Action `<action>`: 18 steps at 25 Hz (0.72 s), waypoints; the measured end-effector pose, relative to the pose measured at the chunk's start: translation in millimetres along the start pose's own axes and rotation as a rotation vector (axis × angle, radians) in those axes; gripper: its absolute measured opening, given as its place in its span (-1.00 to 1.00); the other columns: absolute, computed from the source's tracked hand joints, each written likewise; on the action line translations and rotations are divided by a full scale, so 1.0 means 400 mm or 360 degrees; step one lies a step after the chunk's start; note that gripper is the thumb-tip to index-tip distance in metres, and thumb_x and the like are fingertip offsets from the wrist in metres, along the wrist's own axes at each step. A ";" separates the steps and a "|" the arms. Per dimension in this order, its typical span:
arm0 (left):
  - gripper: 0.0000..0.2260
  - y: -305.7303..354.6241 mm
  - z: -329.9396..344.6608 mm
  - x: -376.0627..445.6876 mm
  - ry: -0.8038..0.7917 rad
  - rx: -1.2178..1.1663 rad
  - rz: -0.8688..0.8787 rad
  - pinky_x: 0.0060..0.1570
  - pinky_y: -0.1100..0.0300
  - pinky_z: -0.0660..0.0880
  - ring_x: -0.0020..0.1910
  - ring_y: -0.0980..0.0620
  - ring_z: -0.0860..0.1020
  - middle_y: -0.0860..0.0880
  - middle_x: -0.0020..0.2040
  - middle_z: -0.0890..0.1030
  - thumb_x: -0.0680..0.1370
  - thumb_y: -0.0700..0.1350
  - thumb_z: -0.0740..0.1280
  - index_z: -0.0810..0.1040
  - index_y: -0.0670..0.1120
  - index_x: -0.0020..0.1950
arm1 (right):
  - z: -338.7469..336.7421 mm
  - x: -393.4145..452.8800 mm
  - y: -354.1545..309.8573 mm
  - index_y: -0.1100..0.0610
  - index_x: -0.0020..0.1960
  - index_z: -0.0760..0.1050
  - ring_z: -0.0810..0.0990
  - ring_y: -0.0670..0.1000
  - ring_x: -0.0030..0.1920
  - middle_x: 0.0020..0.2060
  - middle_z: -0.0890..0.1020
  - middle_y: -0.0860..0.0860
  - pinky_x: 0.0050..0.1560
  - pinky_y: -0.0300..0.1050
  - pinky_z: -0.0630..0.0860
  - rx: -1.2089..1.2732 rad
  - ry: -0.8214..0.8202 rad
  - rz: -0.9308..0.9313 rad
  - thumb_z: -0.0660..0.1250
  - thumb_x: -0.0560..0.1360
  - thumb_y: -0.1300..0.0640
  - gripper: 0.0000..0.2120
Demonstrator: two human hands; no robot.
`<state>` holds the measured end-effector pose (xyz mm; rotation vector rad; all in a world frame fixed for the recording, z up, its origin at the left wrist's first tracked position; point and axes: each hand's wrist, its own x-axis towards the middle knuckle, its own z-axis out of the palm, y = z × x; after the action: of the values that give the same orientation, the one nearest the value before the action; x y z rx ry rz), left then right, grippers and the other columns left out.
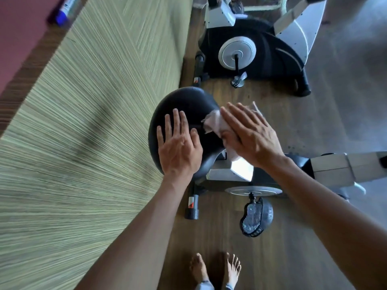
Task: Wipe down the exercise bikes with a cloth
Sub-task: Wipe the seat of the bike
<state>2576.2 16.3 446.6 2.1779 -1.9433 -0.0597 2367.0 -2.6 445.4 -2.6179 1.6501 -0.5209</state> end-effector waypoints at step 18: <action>-0.42 0.040 0.004 0.056 0.0243 -0.0167 -0.0286 0.63 0.02 -0.03 0.66 -0.10 0.02 -0.23 0.65 0.09 0.64 -0.06 0.00 0.10 -0.27 0.64 | -0.002 0.141 -0.054 0.15 0.65 0.05 0.01 0.03 0.64 0.63 0.11 0.12 0.62 0.05 0.02 0.0064 -0.0370 -0.0197 -0.11 0.69 -0.16 -0.37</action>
<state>2563.3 -7.7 450.7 2.2122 -1.6239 -0.0229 2408.1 -42.4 465.5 -2.6444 1.4032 -0.2368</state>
